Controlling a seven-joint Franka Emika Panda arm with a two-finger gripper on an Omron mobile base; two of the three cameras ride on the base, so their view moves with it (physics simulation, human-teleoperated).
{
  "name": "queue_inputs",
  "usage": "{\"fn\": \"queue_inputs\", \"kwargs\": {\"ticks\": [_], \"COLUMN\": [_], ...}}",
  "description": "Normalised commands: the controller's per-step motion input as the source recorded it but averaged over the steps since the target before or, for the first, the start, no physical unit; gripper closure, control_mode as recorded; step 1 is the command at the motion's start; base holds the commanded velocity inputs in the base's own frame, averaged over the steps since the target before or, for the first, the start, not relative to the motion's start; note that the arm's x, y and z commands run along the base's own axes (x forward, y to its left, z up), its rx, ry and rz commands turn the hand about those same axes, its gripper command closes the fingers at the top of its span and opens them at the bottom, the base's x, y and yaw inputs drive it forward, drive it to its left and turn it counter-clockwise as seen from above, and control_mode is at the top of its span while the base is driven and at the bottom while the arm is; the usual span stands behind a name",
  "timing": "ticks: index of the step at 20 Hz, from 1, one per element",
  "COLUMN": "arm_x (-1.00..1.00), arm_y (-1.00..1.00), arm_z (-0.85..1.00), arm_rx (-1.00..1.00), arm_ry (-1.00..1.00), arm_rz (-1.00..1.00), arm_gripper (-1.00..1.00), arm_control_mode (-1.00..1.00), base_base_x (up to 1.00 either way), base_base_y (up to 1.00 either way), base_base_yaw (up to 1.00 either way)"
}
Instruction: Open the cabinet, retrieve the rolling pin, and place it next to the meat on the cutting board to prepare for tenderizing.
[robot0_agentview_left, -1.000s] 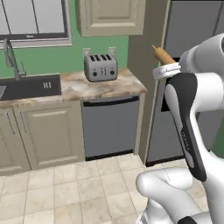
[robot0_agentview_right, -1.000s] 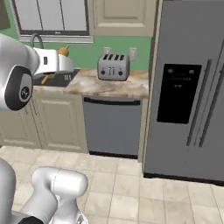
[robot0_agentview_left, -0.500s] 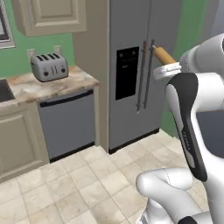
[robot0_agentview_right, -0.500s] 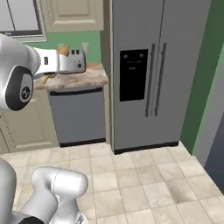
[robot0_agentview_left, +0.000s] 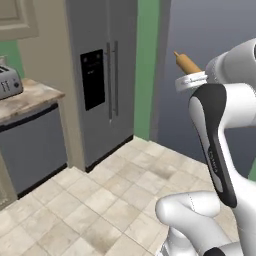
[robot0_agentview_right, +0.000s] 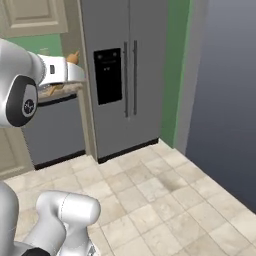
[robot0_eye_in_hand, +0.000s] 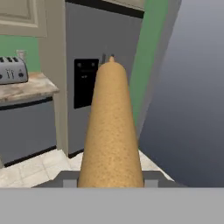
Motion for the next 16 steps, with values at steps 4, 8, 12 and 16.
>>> {"fn": "queue_inputs", "kwargs": {"ticks": [4,8,12,16], "arm_x": [0.0,0.0,0.0,0.0], "arm_y": [0.0,0.0,0.0,0.0], "arm_z": [0.0,0.0,0.0,0.0], "arm_rx": [0.0,0.0,0.0,0.0], "arm_ry": [0.0,0.0,0.0,0.0], "arm_rz": [0.0,0.0,0.0,0.0], "arm_gripper": [1.0,1.0,1.0,1.0], "arm_control_mode": [1.0,1.0,1.0,1.0], "base_base_x": [-0.64,-0.63,-0.61,-0.62], "base_base_y": [0.24,0.23,0.24,0.23], "base_base_yaw": [-0.58,-0.59,-0.59,-0.59]}}
